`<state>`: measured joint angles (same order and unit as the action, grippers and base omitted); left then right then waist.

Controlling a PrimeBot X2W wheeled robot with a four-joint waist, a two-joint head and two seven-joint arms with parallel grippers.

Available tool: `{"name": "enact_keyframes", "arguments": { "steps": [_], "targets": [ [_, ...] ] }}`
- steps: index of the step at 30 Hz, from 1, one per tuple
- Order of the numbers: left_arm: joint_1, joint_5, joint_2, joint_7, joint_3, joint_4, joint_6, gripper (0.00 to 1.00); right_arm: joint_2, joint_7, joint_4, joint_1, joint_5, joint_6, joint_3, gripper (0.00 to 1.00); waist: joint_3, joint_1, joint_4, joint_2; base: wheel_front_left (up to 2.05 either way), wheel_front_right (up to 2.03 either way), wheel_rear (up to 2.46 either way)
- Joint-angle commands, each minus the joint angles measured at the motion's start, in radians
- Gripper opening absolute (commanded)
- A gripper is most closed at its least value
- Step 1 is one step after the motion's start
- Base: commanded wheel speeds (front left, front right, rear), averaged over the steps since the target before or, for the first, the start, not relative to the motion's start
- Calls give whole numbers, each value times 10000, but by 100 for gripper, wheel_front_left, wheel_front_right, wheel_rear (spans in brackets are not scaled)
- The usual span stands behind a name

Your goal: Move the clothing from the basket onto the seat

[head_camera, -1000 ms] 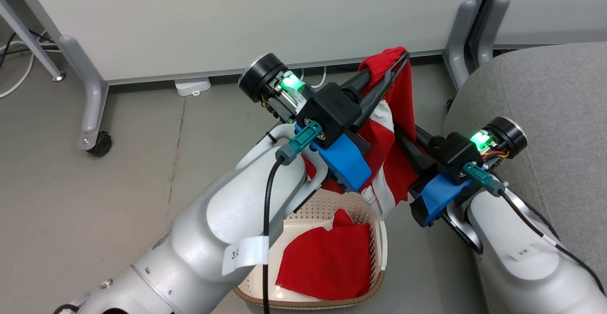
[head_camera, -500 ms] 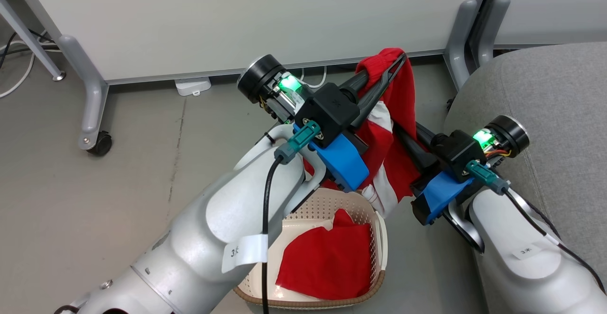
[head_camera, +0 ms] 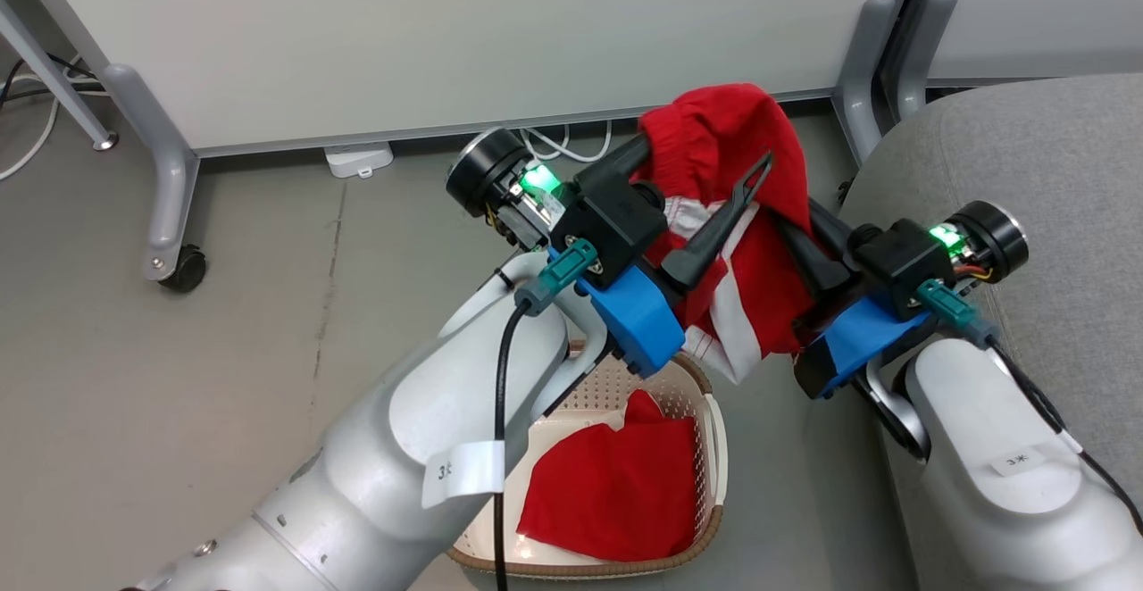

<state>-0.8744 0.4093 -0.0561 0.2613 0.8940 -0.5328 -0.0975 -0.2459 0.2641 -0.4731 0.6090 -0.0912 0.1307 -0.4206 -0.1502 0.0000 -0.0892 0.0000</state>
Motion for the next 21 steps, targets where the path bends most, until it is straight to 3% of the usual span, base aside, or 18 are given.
{"name": "enact_keyframes", "arguments": {
  "steps": [1, 21],
  "targets": [
    [204, 63, 8, 13, 103, -105, -19, 100, 24, 6, 94, -148, -51, 1, 179, 0, -49, 0, 15, 0, 0, 0, 0],
    [839, 36, -243, 43, 382, -388, 95, 100, 299, 8, 865, -656, 169, 1, 2032, 0, -881, 0, 821, 0, 0, 0, 0]
  ]
}}
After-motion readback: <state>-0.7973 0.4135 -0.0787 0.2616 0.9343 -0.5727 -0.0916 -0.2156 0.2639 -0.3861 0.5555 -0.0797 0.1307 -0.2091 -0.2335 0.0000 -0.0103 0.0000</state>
